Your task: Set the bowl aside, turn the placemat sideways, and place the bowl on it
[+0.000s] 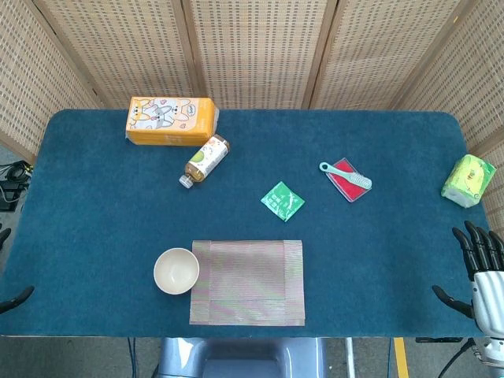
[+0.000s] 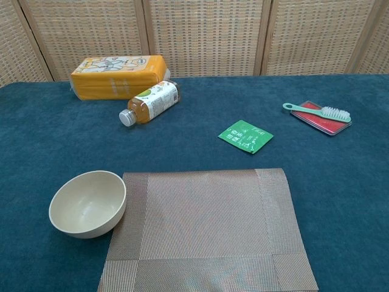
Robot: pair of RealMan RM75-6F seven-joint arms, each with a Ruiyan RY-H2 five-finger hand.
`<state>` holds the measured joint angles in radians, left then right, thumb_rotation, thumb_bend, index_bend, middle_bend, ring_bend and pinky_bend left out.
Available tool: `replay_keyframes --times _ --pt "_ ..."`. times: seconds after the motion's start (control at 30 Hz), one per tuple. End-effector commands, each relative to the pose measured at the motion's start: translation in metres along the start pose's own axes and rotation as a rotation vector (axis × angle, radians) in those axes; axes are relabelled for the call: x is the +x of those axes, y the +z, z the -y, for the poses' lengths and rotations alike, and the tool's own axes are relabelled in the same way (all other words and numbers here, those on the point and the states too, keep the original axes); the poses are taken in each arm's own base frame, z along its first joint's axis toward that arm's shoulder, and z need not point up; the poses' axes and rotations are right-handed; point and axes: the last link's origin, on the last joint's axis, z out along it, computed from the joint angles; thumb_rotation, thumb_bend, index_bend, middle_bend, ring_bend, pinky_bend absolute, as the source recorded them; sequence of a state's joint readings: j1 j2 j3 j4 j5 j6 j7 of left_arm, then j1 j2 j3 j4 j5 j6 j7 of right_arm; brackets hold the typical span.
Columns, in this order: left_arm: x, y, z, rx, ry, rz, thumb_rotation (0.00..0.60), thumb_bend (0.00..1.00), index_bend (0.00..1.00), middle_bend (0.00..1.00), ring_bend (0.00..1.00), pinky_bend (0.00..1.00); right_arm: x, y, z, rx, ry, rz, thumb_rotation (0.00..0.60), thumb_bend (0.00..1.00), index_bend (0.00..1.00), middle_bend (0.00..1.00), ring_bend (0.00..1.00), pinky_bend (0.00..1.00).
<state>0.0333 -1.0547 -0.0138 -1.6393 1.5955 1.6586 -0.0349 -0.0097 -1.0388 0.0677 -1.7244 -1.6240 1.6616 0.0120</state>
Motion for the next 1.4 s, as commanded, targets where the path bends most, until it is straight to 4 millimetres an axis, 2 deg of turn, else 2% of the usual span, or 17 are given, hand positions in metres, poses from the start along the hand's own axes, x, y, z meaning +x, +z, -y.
replay_keyframes --times 0.03,0.23,0.43,0.53,0.63,0.67,0.7,0.83,0.9,1.1,1.4 --pt "0.001 -0.001 0.0 0.0 -0.001 -0.002 0.6 0.0 0.0 0.0 0.0 0.0 0.0 0.0 0.0 0.0 -0.001 0.001 0.6 0.0 0.0 0.0 0.0 0.0" --pt "-0.002 0.001 -0.001 -0.017 -0.007 0.013 0.6 0.0 0.0 0.0 0.0 0.0 -0.001 -0.001 0.0 -0.001 -0.004 0.012 0.6 0.0 0.0 0.0 0.0 0.0" --pt "-0.011 0.012 -0.015 -0.113 -0.015 0.031 0.6 0.0 0.0 0.0 0.0 0.0 -0.003 0.0 0.0 -0.011 -0.005 0.024 0.6 0.0 0.0 0.0 0.0 0.0" --pt "-0.021 0.024 -0.027 -0.203 -0.022 0.054 0.6 0.0 0.0 0.0 0.0 0.0 -0.005 0.001 0.0 -0.014 0.0 0.04 0.6 0.0 0.0 0.0 0.0 0.0" --pt "-0.046 0.05 -0.052 -0.373 0.015 0.1 0.6 0.0 0.01 0.0 0.0 0.0 -0.006 0.004 -0.001 -0.022 0.001 0.055 0.6 0.0 0.0 0.0 0.0 0.0" --pt "-0.063 0.061 -0.072 -0.491 0.052 0.145 0.6 0.0 0.03 0.0 0.0 0.0 -0.009 0.006 -0.003 -0.034 -0.011 0.067 0.6 0.0 0.0 0.0 0.0 0.0" --pt "-0.075 0.07 -0.084 -0.552 0.079 0.162 0.6 0.0 0.08 0.0 0.0 0.0 -0.011 0.009 -0.005 -0.047 -0.019 0.076 0.6 0.0 0.0 0.0 0.0 0.0" --pt "-0.096 0.075 -0.102 -0.646 0.108 0.197 0.6 0.0 0.3 0.0 0.0 0.0 -0.016 0.01 -0.007 -0.072 -0.027 0.106 0.6 0.0 0.0 0.0 0.0 0.0" --pt "-0.109 0.076 -0.114 -0.696 0.117 0.21 0.6 0.0 0.36 0.0 0.0 0.0 -0.017 0.012 -0.009 -0.085 -0.031 0.12 0.6 0.0 0.0 0.0 0.0 0.0" --pt "-0.137 0.08 -0.133 -0.749 0.125 0.234 0.6 0.0 0.43 0.0 0.0 0.0 -0.016 0.013 -0.015 -0.118 -0.022 0.121 0.6 0.0 0.0 0.0 0.0 0.0" --pt "-0.15 0.081 -0.14 -0.73 0.157 0.248 0.6 0.0 0.44 0.0 0.0 0.0 -0.013 0.013 -0.023 -0.138 -0.005 0.124 0.6 0.0 0.0 0.0 0.0 0.0"
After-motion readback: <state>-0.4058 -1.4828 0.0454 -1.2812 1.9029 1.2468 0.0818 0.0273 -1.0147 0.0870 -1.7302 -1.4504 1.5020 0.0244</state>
